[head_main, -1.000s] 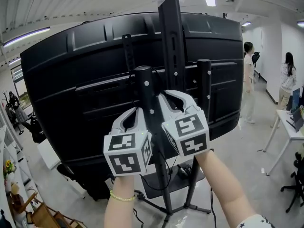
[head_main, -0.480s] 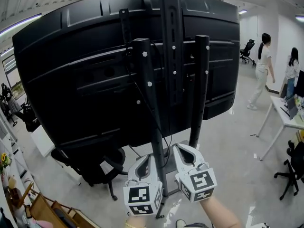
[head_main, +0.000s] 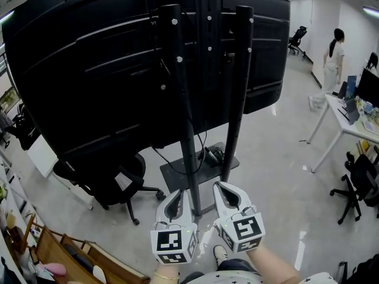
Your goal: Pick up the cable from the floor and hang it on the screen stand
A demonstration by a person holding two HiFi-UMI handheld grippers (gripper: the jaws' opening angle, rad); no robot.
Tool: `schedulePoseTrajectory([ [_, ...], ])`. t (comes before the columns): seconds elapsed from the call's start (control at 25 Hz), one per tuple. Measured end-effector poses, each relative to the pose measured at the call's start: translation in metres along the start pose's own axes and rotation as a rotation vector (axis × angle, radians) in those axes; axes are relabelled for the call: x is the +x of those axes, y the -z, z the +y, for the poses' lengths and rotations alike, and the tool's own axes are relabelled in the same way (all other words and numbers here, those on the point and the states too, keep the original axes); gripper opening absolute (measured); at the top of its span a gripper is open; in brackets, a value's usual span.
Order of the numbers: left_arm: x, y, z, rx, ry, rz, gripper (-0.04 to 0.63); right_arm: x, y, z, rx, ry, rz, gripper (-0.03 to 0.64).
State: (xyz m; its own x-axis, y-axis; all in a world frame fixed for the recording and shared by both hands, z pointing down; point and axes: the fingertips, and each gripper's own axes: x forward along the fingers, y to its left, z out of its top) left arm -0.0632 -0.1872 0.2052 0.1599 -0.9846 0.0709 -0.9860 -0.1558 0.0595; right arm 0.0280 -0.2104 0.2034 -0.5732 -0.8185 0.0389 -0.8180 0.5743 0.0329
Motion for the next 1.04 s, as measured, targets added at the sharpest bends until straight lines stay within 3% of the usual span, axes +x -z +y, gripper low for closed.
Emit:
schedulePoseTrajectory([
  [0.48,-0.042,0.014,-0.021,-0.005,0.053,0.025,0.008,-0.048,0.009,0.033,0.003,0.009,0.014,-0.002],
  [1.04,-0.077,0.026,-0.024,0.005,0.050,0.026,0.008,-0.077,0.022,0.068,0.029,-0.028,0.011,-0.002],
])
